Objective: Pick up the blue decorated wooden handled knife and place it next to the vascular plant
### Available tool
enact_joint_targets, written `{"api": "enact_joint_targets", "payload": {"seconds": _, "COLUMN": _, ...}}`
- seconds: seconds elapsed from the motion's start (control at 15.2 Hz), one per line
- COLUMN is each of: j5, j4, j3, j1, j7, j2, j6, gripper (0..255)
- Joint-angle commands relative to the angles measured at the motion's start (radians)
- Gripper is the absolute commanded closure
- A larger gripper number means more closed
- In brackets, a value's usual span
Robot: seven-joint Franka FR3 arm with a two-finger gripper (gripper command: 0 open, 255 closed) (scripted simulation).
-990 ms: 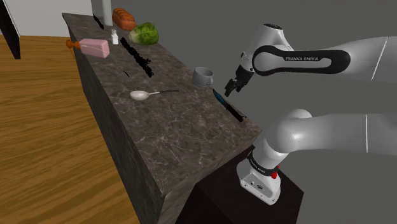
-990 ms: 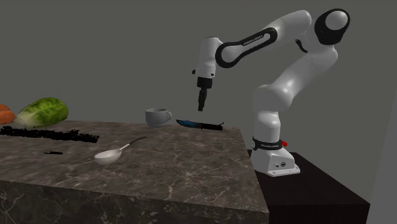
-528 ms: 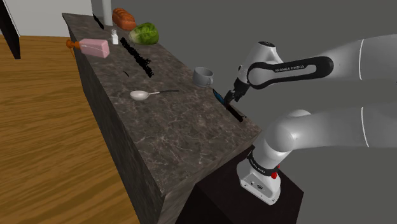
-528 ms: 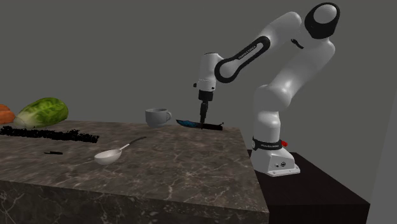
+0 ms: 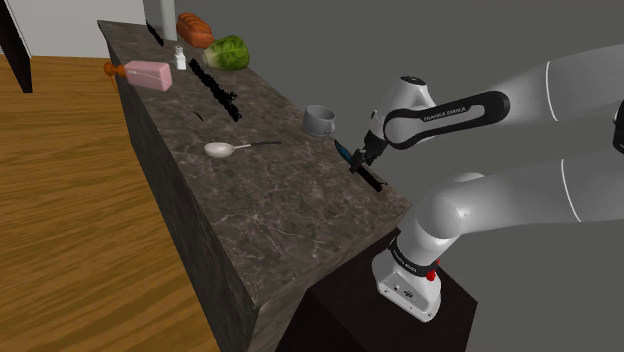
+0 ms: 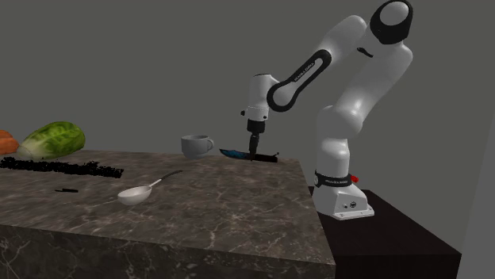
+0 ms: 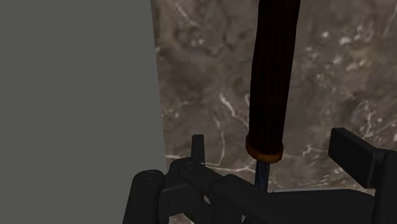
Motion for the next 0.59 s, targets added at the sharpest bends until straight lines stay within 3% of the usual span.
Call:
{"api": "enact_joint_targets", "payload": {"seconds": 0.0, "j5": 0.0, "j4": 0.0, "j3": 0.0, "j1": 0.0, "j7": 0.0, "j2": 0.002, "j6": 0.003, "gripper": 0}}
{"api": "enact_joint_targets", "payload": {"seconds": 0.2, "j5": 0.0, "j4": 0.0, "j3": 0.0, "j1": 0.0, "j7": 0.0, "j2": 0.002, "j6": 0.002, "gripper": 0}}
{"api": "enact_joint_targets", "payload": {"seconds": 0.26, "j5": 0.0, "j4": 0.0, "j3": 0.0, "j1": 0.0, "j7": 0.0, "j2": 0.002, "j6": 0.002, "gripper": 255}}
{"api": "enact_joint_targets", "payload": {"seconds": 0.53, "j5": 0.0, "j4": 0.0, "j3": 0.0, "j1": 0.0, "j7": 0.0, "j2": 0.002, "j6": 0.002, "gripper": 255}}
